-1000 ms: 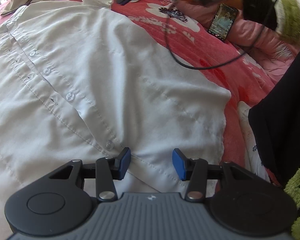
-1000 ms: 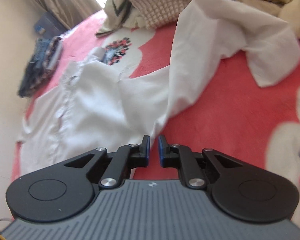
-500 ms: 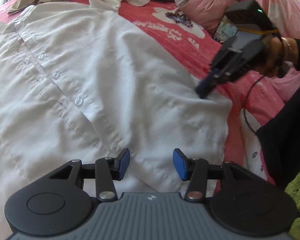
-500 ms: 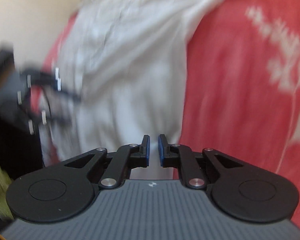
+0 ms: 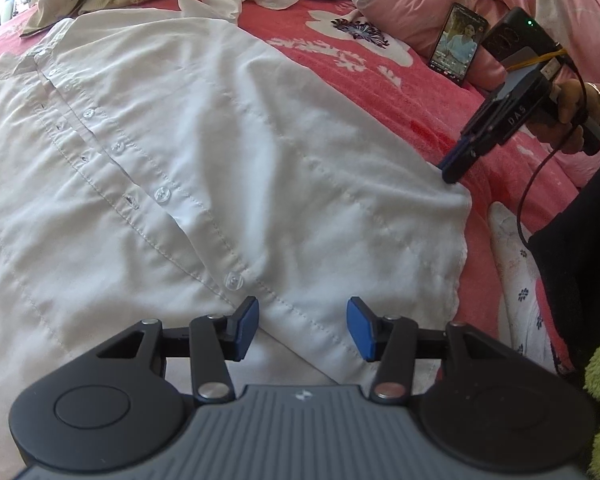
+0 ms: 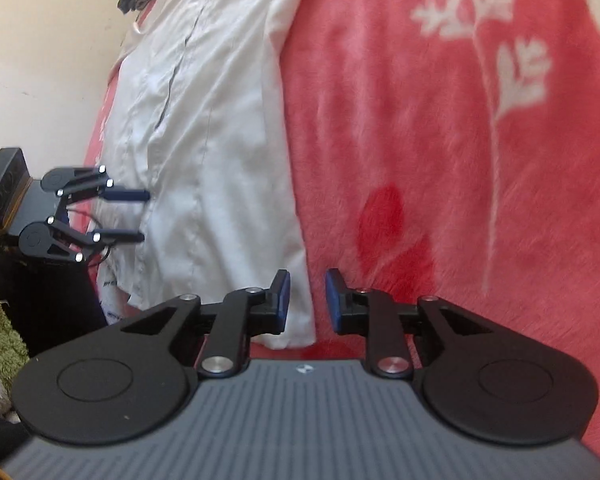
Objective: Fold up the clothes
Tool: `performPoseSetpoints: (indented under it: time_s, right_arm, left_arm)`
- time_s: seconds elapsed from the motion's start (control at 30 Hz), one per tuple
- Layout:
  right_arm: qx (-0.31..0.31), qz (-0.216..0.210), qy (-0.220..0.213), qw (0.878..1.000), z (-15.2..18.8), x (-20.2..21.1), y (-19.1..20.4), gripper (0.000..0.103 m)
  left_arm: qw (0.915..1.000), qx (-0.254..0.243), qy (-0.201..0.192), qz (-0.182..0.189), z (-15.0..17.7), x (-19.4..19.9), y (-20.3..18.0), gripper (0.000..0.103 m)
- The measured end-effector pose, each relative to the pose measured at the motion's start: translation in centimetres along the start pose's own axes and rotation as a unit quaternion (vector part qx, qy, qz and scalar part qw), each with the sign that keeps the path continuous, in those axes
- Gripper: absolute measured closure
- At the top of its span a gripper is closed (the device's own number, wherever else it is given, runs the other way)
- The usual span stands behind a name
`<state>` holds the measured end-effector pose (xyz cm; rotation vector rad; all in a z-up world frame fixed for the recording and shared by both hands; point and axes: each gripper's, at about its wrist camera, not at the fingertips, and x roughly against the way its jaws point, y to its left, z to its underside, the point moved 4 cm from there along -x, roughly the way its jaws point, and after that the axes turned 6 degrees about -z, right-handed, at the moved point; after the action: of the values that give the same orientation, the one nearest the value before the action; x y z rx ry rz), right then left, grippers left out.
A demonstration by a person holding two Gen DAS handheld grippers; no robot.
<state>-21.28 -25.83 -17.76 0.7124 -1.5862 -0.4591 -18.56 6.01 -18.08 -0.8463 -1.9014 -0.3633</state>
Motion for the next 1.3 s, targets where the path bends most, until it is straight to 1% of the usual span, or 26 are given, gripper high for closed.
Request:
performPoseSetpoints:
  time_s: [0.03,0.1,0.17,0.2,0.23,0.27,0.33,0.43,0.5,0.6,0.73,0.9,0.93,0.97,1.0,1.07,1.17,1.3]
  right_arm:
    - [-0.001,-0.004,0.010,1.000,0.3,-0.5,0.0,0.083]
    - [-0.011,-0.015,0.014,1.000,0.8,-0.7,-0.3,0.083]
    - [-0.013,-0.021,0.008,1.000,1.2,-0.5,-0.3,0.085]
    - [-0.011,-0.021,0.001,1.000,1.4,-0.2,-0.1,0.090]
    - [-0.008,-0.022,-0.005,1.000,1.5,0.1,0.0,0.101]
    - [-0.006,-0.022,-0.012,1.000,1.7,0.4,0.1,0.102]
    - [0.007,-0.029,-0.023,0.999,2.0,1.4,0.9,0.103]
    - [-0.001,-0.014,-0.024,1.000,2.5,2.2,0.9,0.103]
    - [-0.009,-0.003,-0.023,1.000,2.9,2.0,0.5,0.103]
    - [-0.021,0.001,-0.020,1.000,3.1,1.3,0.1,0.103]
    - [-0.036,0.015,-0.014,0.999,3.1,0.2,-0.2,0.099]
    - [-0.023,0.023,-0.015,0.999,3.0,0.5,0.2,0.098]
    - [-0.025,0.025,-0.016,0.999,3.0,0.8,0.0,0.097]
    - [-0.026,0.027,-0.018,0.999,2.9,1.1,-0.1,0.093]
    - [-0.026,0.033,-0.024,0.999,2.7,1.6,-0.2,0.091]
    - [-0.023,0.043,-0.046,0.998,2.3,2.9,-0.3,0.082]
    - [-0.017,0.045,-0.089,0.995,1.1,4.8,0.1,0.081]
    - [0.012,0.040,-0.136,0.990,-1.3,6.1,1.5,0.081]
  left_arm:
    - [1.0000,-0.001,0.000,-0.002,0.1,0.0,0.0,0.053]
    - [1.0000,-0.003,0.001,-0.006,0.2,-0.1,-0.1,0.053]
    - [1.0000,-0.002,0.002,-0.008,0.3,-0.2,-0.1,0.053]
    - [1.0000,-0.002,0.002,-0.008,0.4,-0.2,-0.1,0.053]
    - [1.0000,-0.003,0.002,-0.009,0.4,-0.2,-0.1,0.053]
    - [0.9999,-0.004,0.002,-0.009,0.3,-0.1,-0.2,0.053]
    - [0.9999,-0.007,0.001,-0.008,0.2,-0.1,-0.3,0.053]
    - [0.9999,-0.010,-0.001,-0.005,0.2,-0.1,-0.5,0.053]
    - [0.9999,-0.014,-0.003,-0.004,0.1,-0.2,-0.7,0.053]
    - [0.9996,-0.026,-0.005,-0.008,0.2,-0.2,-1.0,0.053]
    - [0.9995,-0.027,-0.008,-0.015,0.2,-0.1,-0.9,0.053]
    - [0.9994,-0.017,-0.013,-0.029,0.0,0.3,-0.3,0.053]
    - [0.9992,-0.015,-0.015,-0.033,0.0,0.5,0.0,0.053]
    - [0.9991,-0.012,-0.017,-0.037,-0.1,0.7,0.3,0.053]
    - [0.9989,-0.008,-0.019,-0.041,-0.3,0.8,0.7,0.053]
    - [0.9985,-0.001,-0.024,-0.050,-0.7,1.2,1.5,0.053]
    - [0.9973,0.004,-0.032,-0.067,-1.4,1.5,2.6,0.053]
    - [0.9956,0.017,-0.040,-0.083,-2.4,1.8,4.1,0.053]
